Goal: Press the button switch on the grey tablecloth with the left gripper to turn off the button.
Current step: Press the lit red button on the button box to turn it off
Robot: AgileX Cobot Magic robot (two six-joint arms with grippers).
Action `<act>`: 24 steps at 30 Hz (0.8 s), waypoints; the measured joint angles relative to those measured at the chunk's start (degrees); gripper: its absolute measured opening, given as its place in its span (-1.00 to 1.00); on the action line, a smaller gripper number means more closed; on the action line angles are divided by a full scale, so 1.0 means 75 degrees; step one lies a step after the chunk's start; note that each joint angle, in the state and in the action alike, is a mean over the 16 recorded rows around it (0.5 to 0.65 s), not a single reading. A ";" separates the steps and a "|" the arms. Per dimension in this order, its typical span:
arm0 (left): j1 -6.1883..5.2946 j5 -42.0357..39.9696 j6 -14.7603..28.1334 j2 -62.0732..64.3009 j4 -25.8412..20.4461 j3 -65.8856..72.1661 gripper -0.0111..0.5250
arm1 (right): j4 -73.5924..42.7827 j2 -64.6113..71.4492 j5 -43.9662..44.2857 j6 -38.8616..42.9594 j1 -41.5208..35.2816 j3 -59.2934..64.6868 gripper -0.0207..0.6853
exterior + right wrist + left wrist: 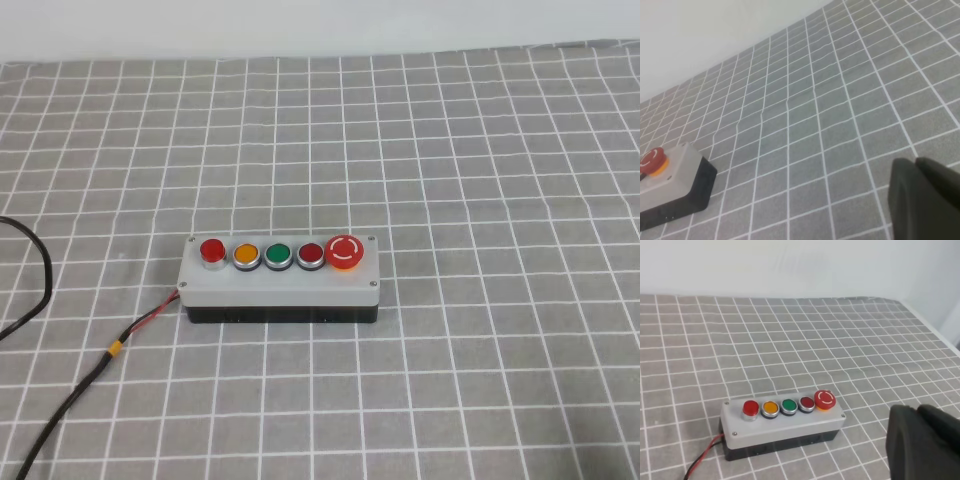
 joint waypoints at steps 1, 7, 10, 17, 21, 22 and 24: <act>0.0000 0.0006 0.0012 -0.0083 -0.0005 0.0012 -0.97 | 0.0000 0.0000 0.0000 0.0000 0.0000 0.0000 -0.99; 0.0000 -0.0044 0.0124 -0.0310 0.0199 0.0173 -0.97 | 0.0000 0.0000 0.0000 0.0000 0.0000 0.0000 -0.99; 0.0000 -0.0260 0.0218 -0.0339 0.0357 0.0466 -0.97 | 0.0000 0.0000 0.0000 0.0000 0.0000 0.0000 -0.99; 0.0002 -0.1665 0.0419 -0.0634 0.0710 0.2012 -0.97 | 0.0000 0.0000 0.0000 0.0000 0.0000 0.0000 -0.99; 0.0075 -0.2769 0.0389 -0.1068 0.0788 0.3328 -0.97 | 0.0000 0.0000 0.0000 0.0000 0.0000 0.0000 -0.99; 0.0113 -0.3038 0.0361 -0.1203 0.0799 0.3676 -0.97 | 0.0000 0.0000 0.0000 0.0000 0.0000 0.0000 -0.99; 0.0221 -0.3533 0.0280 -0.1507 0.0814 0.4368 -0.97 | 0.0000 0.0000 0.0000 0.0000 0.0000 0.0000 -0.99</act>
